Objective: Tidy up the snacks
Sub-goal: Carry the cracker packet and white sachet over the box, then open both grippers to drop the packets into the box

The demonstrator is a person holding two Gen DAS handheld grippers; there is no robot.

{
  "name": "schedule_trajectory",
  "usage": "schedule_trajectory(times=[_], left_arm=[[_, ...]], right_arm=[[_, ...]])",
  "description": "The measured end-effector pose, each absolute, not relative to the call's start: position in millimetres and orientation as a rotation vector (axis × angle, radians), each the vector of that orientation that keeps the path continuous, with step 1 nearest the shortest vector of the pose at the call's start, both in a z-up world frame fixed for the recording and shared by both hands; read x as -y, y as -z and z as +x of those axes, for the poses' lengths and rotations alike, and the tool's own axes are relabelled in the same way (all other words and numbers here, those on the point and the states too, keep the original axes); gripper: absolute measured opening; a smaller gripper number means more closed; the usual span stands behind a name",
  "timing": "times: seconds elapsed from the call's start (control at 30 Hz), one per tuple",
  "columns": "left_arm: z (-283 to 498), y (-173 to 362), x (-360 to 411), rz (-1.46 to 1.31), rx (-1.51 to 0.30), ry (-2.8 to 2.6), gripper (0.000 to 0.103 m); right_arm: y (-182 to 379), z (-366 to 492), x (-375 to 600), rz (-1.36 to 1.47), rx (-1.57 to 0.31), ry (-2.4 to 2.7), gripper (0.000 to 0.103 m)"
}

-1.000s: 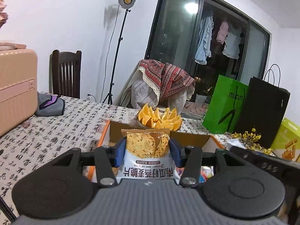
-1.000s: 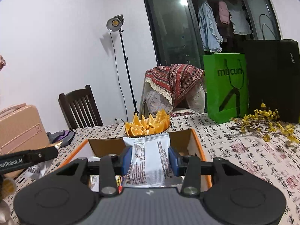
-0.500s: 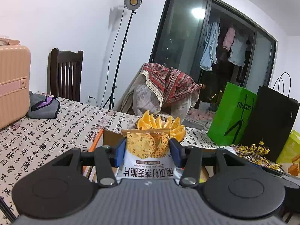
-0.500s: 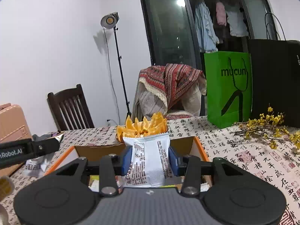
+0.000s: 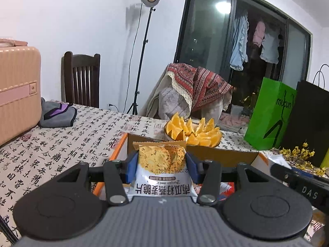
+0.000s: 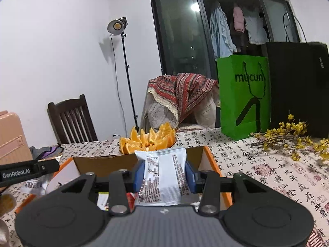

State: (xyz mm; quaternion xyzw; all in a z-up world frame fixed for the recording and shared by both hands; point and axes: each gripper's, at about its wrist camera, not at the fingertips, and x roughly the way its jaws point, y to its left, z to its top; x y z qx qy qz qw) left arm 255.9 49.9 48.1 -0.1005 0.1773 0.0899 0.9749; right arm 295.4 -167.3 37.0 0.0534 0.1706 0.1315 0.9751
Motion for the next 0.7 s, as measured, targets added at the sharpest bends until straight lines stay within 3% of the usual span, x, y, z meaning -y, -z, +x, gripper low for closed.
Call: schedule_trajectory(times=[0.4,0.43,0.47,0.5,0.53,0.6,0.7], left_arm=[[258.3,-42.6,-49.0,-0.178,-0.385,-0.184,0.051],[257.3,-43.1,-49.8,-0.181,-0.380,-0.185,0.055],[256.1,-43.9,-50.5,-0.183,-0.375,-0.188,0.060],[254.7,-44.6,-51.1,-0.186,-0.370,-0.196,0.079],[252.8,-45.7,-51.6,-0.189,-0.358,-0.213,0.092],[248.5,-48.6,-52.0,-0.190,-0.326,-0.239,0.102],[243.7,-52.1,-54.5,-0.209,-0.302,-0.243,0.103]], right_arm=[[-35.0,292.8,164.3,0.086,-0.347,-0.289,0.046],[-34.5,292.1,163.4,0.077,-0.347,-0.289,0.050],[-34.7,292.7,163.2,0.070,-0.347,-0.290,0.063],[-34.7,292.1,162.7,0.064,-0.348,-0.291,0.077],[-35.0,291.1,162.2,0.062,-0.348,-0.296,0.084],[-36.7,288.3,163.7,0.074,-0.337,-0.310,0.096],[-37.7,286.6,164.1,0.075,-0.329,-0.306,0.103]])
